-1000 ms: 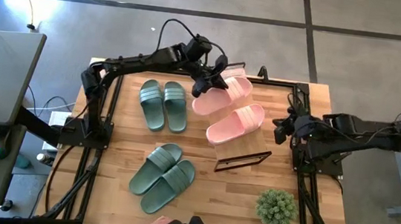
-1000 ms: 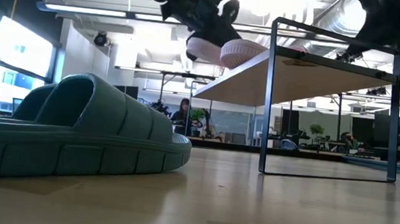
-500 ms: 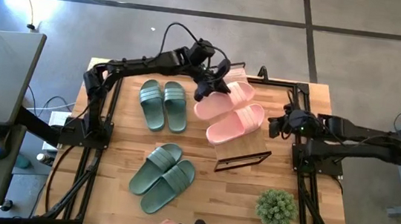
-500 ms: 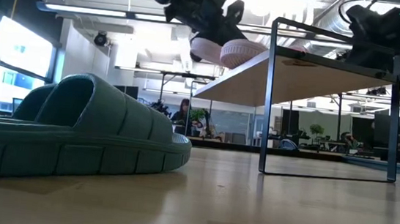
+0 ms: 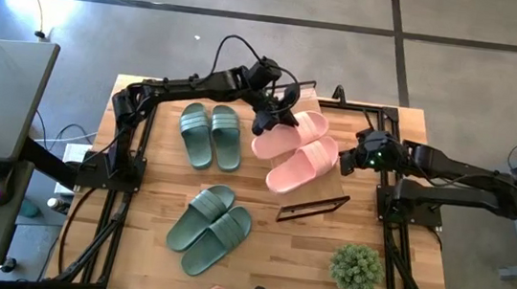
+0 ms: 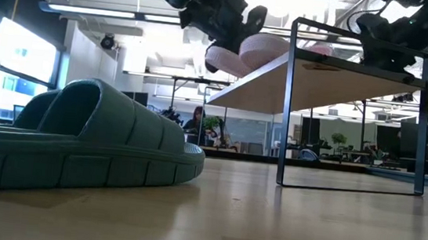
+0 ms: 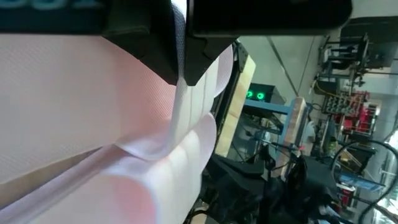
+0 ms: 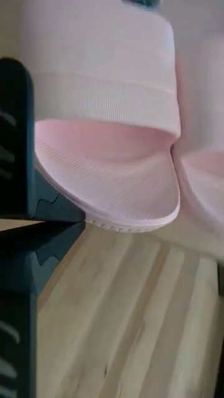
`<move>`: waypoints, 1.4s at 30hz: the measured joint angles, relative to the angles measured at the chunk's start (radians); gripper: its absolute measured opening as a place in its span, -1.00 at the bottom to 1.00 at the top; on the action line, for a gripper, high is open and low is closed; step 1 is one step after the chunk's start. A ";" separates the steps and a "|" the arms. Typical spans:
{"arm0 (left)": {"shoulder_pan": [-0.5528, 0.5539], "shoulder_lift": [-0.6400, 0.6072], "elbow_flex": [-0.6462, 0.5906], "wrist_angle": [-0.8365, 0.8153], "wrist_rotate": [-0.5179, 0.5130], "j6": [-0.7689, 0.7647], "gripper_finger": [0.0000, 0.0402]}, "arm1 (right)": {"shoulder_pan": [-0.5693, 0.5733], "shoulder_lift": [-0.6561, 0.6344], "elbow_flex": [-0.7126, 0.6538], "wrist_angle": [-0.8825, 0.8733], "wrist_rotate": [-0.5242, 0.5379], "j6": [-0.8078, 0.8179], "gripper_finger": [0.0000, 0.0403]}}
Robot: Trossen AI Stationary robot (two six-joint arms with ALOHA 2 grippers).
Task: Pick and place slides into the shelf
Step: Put the pink slide on the shelf, then adjust the pink slides
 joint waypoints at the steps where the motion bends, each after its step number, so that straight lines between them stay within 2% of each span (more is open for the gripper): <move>1: 0.000 0.000 0.000 -0.004 0.000 0.000 -1.00 | 0.000 0.001 0.000 0.015 -0.017 0.000 -1.00; 7: 0.000 0.000 0.000 -0.043 0.001 0.002 -1.00 | 0.027 -0.029 0.001 0.007 -0.028 0.043 -1.00; 15: 0.000 -0.001 0.001 -0.095 0.004 -0.007 -0.96 | 0.060 -0.084 0.002 -0.012 0.045 0.069 -1.00; 24: 0.000 -0.002 0.010 -0.086 -0.063 -0.109 -0.76 | 0.060 -0.094 0.003 -0.013 0.055 0.069 -1.00; 32: -0.002 -0.002 0.062 -0.099 -0.076 -0.134 -0.46 | 0.060 -0.095 0.003 -0.015 0.055 0.064 -1.00; 38: -0.007 -0.002 0.145 -0.237 -0.120 -0.167 -0.25 | 0.060 -0.095 0.003 -0.015 0.058 0.049 -1.00; 42: -0.025 -0.004 0.265 -0.393 -0.110 -0.212 -0.22 | 0.060 -0.123 0.003 -0.013 0.059 0.014 -1.00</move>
